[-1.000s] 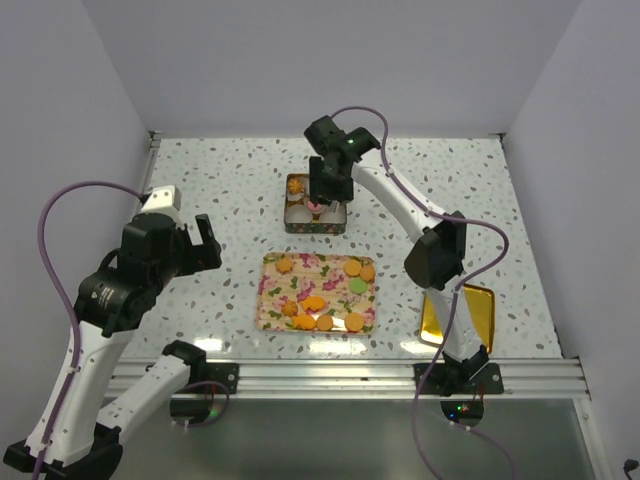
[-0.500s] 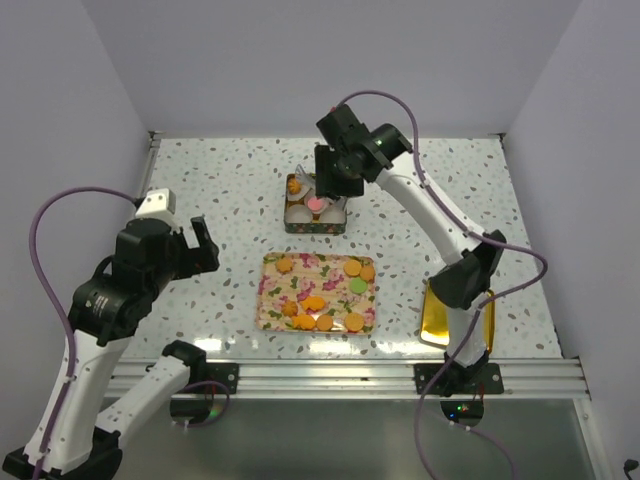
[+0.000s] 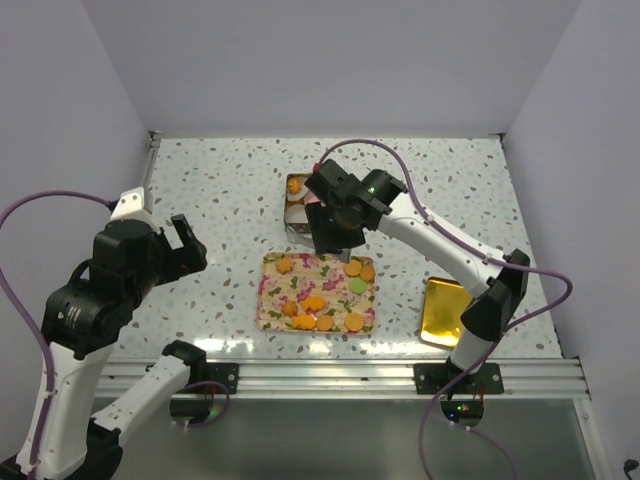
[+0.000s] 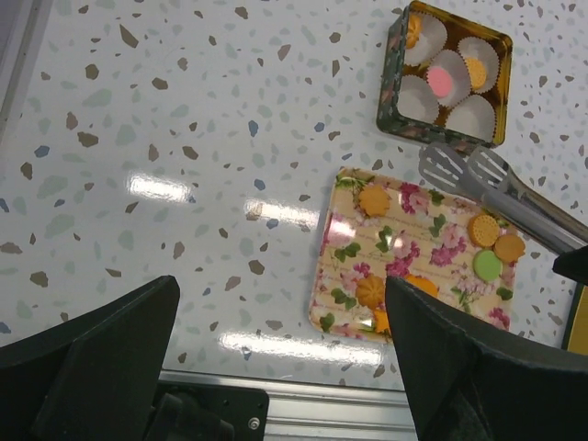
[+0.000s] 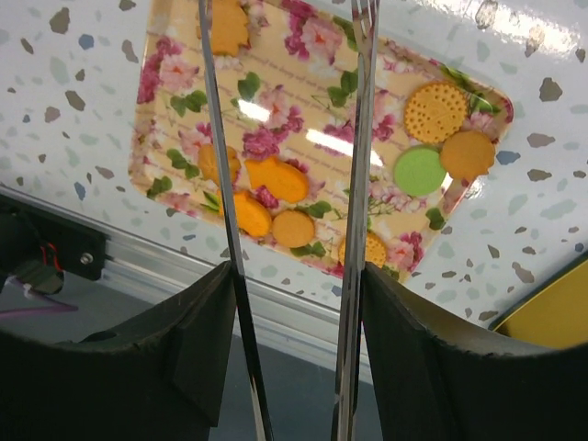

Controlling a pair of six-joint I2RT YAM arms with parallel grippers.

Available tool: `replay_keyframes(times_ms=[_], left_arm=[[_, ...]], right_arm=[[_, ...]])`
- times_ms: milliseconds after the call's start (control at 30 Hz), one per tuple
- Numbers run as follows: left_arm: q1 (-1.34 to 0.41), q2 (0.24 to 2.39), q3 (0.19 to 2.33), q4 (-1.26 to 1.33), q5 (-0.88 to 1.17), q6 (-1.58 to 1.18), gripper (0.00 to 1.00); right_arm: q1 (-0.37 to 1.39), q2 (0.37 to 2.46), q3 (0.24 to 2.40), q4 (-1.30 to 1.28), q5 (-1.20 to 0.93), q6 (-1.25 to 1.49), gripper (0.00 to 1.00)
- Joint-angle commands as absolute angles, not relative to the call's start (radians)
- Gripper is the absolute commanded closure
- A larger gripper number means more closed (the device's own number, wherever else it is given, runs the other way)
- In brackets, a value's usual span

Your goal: Pack the cookies

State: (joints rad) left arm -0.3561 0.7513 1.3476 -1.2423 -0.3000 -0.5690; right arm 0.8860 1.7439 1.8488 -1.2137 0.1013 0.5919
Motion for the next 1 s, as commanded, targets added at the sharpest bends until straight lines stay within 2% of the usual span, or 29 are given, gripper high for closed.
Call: replay_keyframes(times_ms=[0,200,500,967], left_arm=[[-0.362,0.695,1.381,-1.316,-0.295,-0.595,0.0],[-0.36,0.681,1.342,-1.309,-0.258,-0.574,0.0],[-0.362,0.655,1.276,-1.267,-0.046,-0.496,0.0],[-0.362,0.647,1.246,-1.267,-0.078,-0.515,0.0]], right_arm=[[0.916,1.7,1.813,-1.164,0.077,0.604,0.43],[1.014,1.71,1.798,-1.152,0.166,0.679,0.43],[1.101,1.801,1.861,-1.204,0.284,0.828,0.42],[1.141,1.856,1.859,-1.186,0.278,0.819,0.41]])
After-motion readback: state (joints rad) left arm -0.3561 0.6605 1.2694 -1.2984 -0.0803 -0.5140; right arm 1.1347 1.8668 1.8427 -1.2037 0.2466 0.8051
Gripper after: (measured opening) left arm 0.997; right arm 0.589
